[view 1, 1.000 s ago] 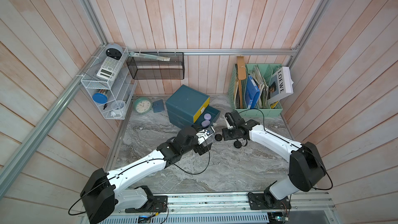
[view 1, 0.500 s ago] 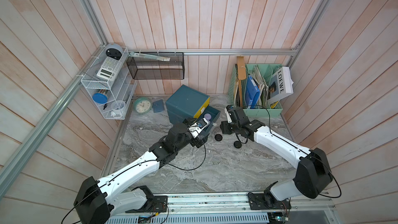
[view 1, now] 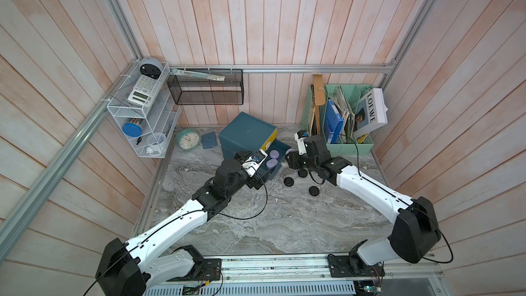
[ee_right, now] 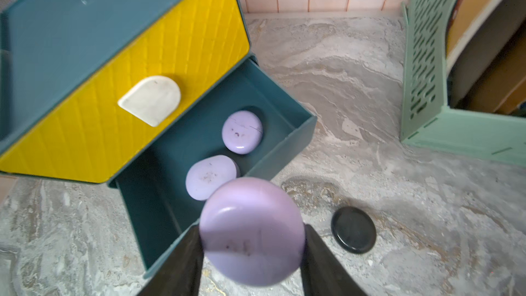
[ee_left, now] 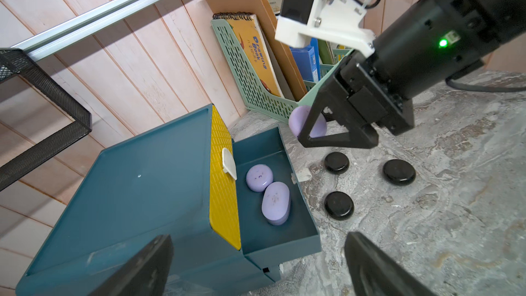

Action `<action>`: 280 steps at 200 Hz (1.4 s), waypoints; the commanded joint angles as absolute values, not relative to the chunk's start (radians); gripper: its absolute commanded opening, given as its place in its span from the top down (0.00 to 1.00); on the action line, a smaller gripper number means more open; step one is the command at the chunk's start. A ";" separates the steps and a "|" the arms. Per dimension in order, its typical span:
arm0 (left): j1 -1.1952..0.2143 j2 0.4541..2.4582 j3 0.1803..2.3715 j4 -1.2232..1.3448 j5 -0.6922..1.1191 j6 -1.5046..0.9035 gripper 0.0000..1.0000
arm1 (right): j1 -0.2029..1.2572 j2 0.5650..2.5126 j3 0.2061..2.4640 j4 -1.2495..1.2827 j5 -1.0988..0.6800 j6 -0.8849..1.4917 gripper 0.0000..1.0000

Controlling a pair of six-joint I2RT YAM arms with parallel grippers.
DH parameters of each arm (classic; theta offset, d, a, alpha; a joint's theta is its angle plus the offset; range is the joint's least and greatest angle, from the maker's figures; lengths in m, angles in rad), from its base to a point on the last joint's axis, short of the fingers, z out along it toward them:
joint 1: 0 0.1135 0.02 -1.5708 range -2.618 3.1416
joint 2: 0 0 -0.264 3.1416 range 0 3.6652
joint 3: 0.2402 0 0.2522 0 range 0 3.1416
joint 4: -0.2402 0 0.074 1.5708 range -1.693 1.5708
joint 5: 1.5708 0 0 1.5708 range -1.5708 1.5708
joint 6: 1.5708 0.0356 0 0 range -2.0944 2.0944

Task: Put the bluetooth earphones in the drawer according to color
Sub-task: Place the bluetooth earphone in the drawer.

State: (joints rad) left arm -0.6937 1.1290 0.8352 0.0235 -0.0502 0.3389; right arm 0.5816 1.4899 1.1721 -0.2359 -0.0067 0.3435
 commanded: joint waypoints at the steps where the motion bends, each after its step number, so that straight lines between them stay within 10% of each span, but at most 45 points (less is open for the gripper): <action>1: -0.681 1.121 0.836 0.040 -0.082 0.324 0.00 | 0.582 1.521 1.234 -0.194 -0.059 0.338 1.00; 260: -0.623 1.143 0.870 -0.004 -0.046 0.273 0.00 | 0.587 1.813 1.450 -0.221 -0.285 0.339 1.00; 280: -0.623 1.143 0.870 -0.002 -0.053 0.269 0.00 | 0.586 1.821 1.451 -0.222 -0.285 0.341 0.88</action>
State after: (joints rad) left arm -0.6281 1.1515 0.8398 -0.0040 -0.0601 0.2836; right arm 0.5819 1.8050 1.4162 -0.2317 -0.2684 0.3370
